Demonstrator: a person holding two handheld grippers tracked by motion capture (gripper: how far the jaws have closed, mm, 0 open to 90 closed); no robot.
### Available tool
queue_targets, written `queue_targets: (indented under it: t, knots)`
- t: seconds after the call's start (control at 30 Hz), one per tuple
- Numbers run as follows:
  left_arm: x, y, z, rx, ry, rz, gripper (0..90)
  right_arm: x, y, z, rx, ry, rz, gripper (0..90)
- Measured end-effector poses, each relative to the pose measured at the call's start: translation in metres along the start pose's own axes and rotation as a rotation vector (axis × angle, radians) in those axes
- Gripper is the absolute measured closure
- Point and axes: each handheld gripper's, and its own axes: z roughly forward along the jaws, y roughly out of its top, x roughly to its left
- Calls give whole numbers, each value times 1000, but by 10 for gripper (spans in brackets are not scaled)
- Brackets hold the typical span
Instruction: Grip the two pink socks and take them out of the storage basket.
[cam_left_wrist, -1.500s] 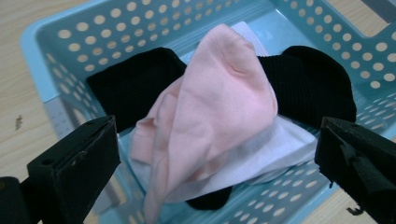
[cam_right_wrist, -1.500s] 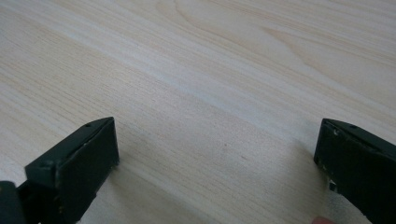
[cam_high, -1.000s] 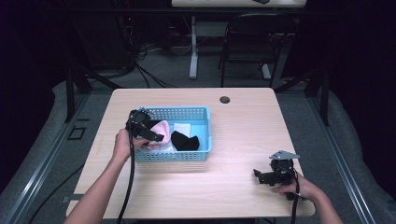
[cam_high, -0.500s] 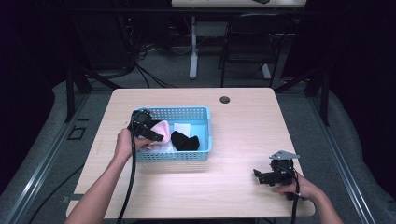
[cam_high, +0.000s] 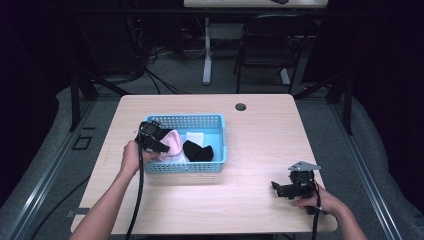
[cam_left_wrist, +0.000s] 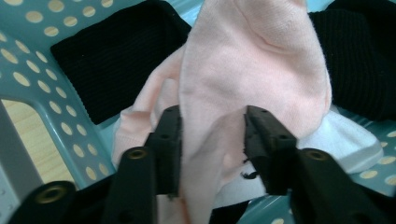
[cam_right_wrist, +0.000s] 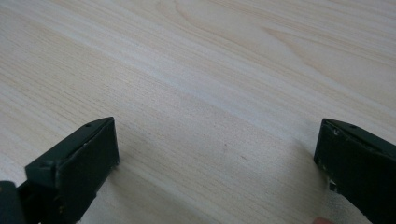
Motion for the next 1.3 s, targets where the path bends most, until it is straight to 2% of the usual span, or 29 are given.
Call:
queue_targets:
  t: [0.17, 0.33, 0.53, 0.6, 1.0, 1.3]
  knots:
    - [1, -2, -1, 20, -20, 14, 768, 0, 0, 0, 0, 0, 0, 0]
    - [1, -4, -4, -2, -33, 15, 877, 0, 0, 0, 1, 0, 0, 0]
    - [3, -4, -12, -23, -49, 17, 884, 0, 0, 0, 0, 0, 0, 0]
    - [3, -4, -17, -42, -50, 28, 884, 0, 0, 0, 1, 0, 0, 0]
    - [7, -3, -41, -125, -58, 28, 885, 0, 0, 0, 1, 0, 0, 0]
    - [9, 5, -57, -135, -58, 33, 885, 0, 0, 0, 0, 1, -1, 0]
